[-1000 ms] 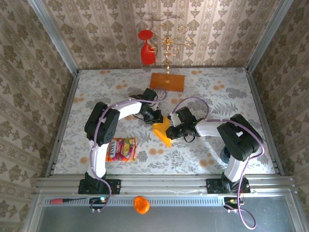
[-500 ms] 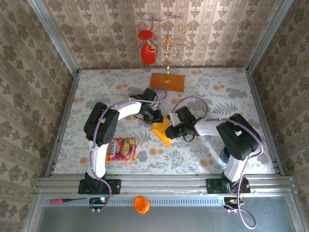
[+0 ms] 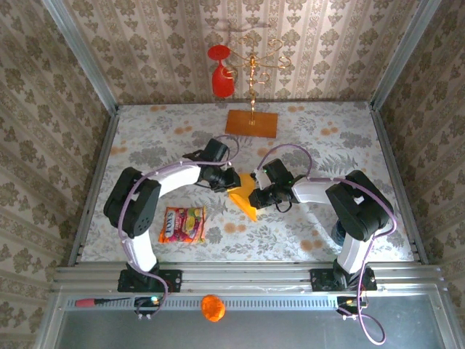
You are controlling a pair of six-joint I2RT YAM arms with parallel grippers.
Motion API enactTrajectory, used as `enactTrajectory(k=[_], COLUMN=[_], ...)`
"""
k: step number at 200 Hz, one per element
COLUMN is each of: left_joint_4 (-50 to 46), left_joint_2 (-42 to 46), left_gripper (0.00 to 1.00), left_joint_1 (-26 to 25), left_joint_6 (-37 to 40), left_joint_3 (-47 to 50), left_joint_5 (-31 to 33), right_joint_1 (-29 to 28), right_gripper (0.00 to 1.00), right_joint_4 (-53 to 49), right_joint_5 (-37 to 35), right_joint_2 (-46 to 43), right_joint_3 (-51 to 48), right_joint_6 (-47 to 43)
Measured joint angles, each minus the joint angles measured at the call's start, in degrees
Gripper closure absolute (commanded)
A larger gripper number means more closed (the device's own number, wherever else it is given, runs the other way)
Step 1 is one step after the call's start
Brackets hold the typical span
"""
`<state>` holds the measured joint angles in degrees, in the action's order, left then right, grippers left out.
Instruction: Fold a paper plane with a square sheet of paper (pick it up from the middle)
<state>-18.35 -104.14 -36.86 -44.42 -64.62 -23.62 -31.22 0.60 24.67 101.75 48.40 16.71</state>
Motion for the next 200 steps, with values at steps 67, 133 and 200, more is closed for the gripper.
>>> enactTrajectory(k=[67, 133, 200], left_joint_4=[4.37, 4.66, 3.58], left_joint_2=[0.07, 0.07, 0.07], left_gripper=[0.86, 0.86, 0.86], left_joint_1=[-3.23, -3.54, -3.93], left_joint_6=[-7.72, -8.33, -8.31], left_joint_3=[4.24, 4.63, 5.75], left_joint_5=[-1.25, -1.20, -0.94], right_joint_1=[0.00, 0.00, 0.00], right_gripper=[0.99, 0.98, 0.98], right_joint_4=[-0.20, -0.22, -0.63], right_joint_5=[-0.07, -0.11, -0.17], right_joint_2=[0.37, 0.37, 0.66], right_joint_3=[0.42, 0.42, 0.85], right_joint_6=[0.02, 0.02, 0.02])
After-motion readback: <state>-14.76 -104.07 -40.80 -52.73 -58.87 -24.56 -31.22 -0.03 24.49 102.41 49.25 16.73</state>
